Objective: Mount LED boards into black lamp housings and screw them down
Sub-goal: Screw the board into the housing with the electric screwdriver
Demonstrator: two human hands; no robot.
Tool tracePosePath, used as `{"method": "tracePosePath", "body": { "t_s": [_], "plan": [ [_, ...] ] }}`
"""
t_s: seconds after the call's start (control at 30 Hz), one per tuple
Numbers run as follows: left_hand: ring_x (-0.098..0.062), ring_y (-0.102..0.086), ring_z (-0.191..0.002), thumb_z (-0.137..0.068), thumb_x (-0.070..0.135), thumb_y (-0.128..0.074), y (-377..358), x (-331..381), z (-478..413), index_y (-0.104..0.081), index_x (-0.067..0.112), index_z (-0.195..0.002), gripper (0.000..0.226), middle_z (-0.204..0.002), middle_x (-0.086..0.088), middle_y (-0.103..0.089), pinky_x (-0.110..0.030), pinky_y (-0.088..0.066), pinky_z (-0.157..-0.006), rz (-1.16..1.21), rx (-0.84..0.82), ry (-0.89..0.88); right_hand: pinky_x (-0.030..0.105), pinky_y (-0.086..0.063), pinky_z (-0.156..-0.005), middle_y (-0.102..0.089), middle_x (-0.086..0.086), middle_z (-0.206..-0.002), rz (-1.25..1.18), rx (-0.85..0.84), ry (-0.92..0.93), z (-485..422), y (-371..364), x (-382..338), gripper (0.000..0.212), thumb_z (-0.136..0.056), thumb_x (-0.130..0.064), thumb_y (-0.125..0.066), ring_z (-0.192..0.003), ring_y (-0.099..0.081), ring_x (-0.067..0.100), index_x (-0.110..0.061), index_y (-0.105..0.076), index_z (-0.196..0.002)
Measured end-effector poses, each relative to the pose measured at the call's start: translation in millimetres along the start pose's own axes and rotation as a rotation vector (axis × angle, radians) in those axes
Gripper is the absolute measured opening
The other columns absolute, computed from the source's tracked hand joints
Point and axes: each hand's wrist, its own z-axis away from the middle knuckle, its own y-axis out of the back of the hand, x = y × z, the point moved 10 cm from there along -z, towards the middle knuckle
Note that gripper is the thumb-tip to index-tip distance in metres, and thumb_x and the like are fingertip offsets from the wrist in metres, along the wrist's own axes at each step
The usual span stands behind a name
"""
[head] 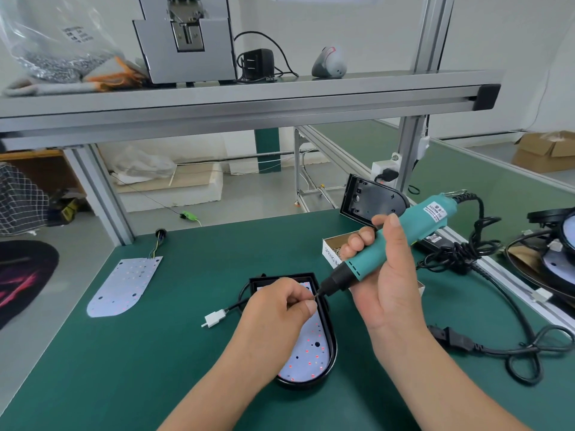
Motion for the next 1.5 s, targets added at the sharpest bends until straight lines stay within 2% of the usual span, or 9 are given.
{"method": "tracePosePath", "body": {
  "t_s": [0.23, 0.53, 0.73, 0.83, 1.07, 1.17, 1.23, 1.37, 1.5],
  "plan": [
    [0.007, -0.061, -0.069, -0.095, 0.027, -0.075, -1.9, 2.6, 0.0, -0.072, 0.035, -0.095, 0.008, -0.087, 0.028, -0.071, -0.005, -0.043, -0.064, 0.022, -0.014, -0.023, 0.027, -0.05, -0.065, -0.05, 0.0, -0.077, -0.034, 0.058, -0.006, -4.7, 11.9, 2.3, 0.023, -0.101, -0.035, -0.068, -0.066, -0.053, 0.015, -0.015, -0.058, -0.104],
    [-0.001, -0.058, -0.063, -0.077, 0.041, -0.072, 6.7, 4.0, -1.0, -0.067, 0.039, -0.117, 0.04, -0.084, 0.016, -0.069, -0.015, -0.048, -0.057, 0.002, -0.114, -0.026, 0.027, -0.05, -0.064, -0.05, -0.001, -0.078, -0.036, 0.085, -0.017, -5.8, 17.0, 2.9, 0.023, -0.101, -0.036, -0.068, -0.066, -0.052, 0.014, -0.015, -0.06, -0.102],
    [0.0, -0.061, -0.061, -0.091, 0.047, -0.07, 69.5, -20.9, -18.9, -0.067, 0.034, -0.099, 0.016, -0.072, 0.021, -0.066, -0.03, -0.049, -0.06, -0.15, 0.219, 0.105, 0.028, -0.051, -0.067, -0.052, 0.0, -0.078, -0.011, 0.101, 0.025, -11.0, 24.8, -3.5, 0.021, -0.101, -0.034, -0.069, -0.067, -0.053, 0.015, -0.015, -0.061, -0.101],
    [-0.012, -0.049, -0.053, -0.091, 0.054, -0.063, 72.7, -38.8, -25.0, -0.064, 0.015, -0.092, 0.039, -0.059, 0.009, -0.055, -0.029, -0.042, -0.058, -0.296, 0.243, 0.157, 0.028, -0.052, -0.067, -0.053, 0.0, -0.078, 0.014, 0.114, 0.042, -15.1, 29.0, -4.9, 0.019, -0.101, -0.033, -0.069, -0.067, -0.054, 0.014, -0.015, -0.062, -0.1],
    [-0.008, -0.064, -0.07, -0.088, 0.054, -0.065, 73.0, -62.1, -28.2, -0.045, 0.03, -0.116, 0.042, -0.088, 0.011, -0.066, -0.027, -0.042, -0.057, -0.252, 0.185, 0.273, 0.029, -0.052, -0.068, -0.052, 0.001, -0.078, 0.035, 0.141, 0.045, -19.7, 37.7, -2.4, 0.018, -0.102, -0.031, -0.068, -0.068, -0.054, 0.015, -0.015, -0.06, -0.101],
    [-0.019, -0.036, -0.052, -0.08, 0.053, -0.064, 67.1, -62.6, -32.1, -0.043, 0.033, -0.079, 0.029, -0.062, 0.016, -0.043, -0.027, -0.026, -0.057, -0.214, 0.109, 0.227, 0.028, -0.053, -0.068, -0.053, 0.001, -0.078, 0.031, 0.133, 0.039, -19.6, 38.0, -0.6, 0.019, -0.102, -0.031, -0.069, -0.068, -0.055, 0.015, -0.015, -0.061, -0.101],
    [-0.02, -0.022, -0.061, -0.076, 0.05, -0.064, 55.9, -62.4, -31.4, -0.028, 0.025, -0.066, 0.045, -0.063, 0.007, -0.026, -0.033, -0.018, -0.058, -0.197, 0.002, 0.22, 0.028, -0.053, -0.068, -0.053, 0.0, -0.078, 0.023, 0.133, 0.033, -19.2, 37.7, -0.1, 0.019, -0.102, -0.031, -0.069, -0.068, -0.055, 0.014, -0.014, -0.06, -0.102],
    [-0.023, -0.018, -0.066, -0.073, 0.042, -0.07, 36.6, -70.7, -25.5, -0.034, 0.018, -0.079, 0.044, -0.076, -0.004, -0.023, -0.032, -0.013, -0.054, -0.057, -0.171, 0.303, 0.028, -0.052, -0.069, -0.053, 0.0, -0.078, 0.019, 0.135, 0.036, -19.1, 36.8, -2.7, 0.018, -0.101, -0.031, -0.069, -0.068, -0.055, 0.015, -0.014, -0.061, -0.102],
    [-0.021, -0.018, -0.059, -0.076, 0.025, -0.069, 16.9, -71.8, -20.9, -0.034, 0.022, -0.078, 0.035, -0.066, 0.002, -0.025, -0.025, -0.012, -0.05, 0.024, -0.258, 0.317, 0.028, -0.052, -0.067, -0.053, 0.0, -0.077, 0.02, 0.131, 0.044, -18.5, 35.1, -3.7, 0.018, -0.102, -0.03, -0.068, -0.068, -0.054, 0.015, -0.014, -0.061, -0.101]
  ]
}}
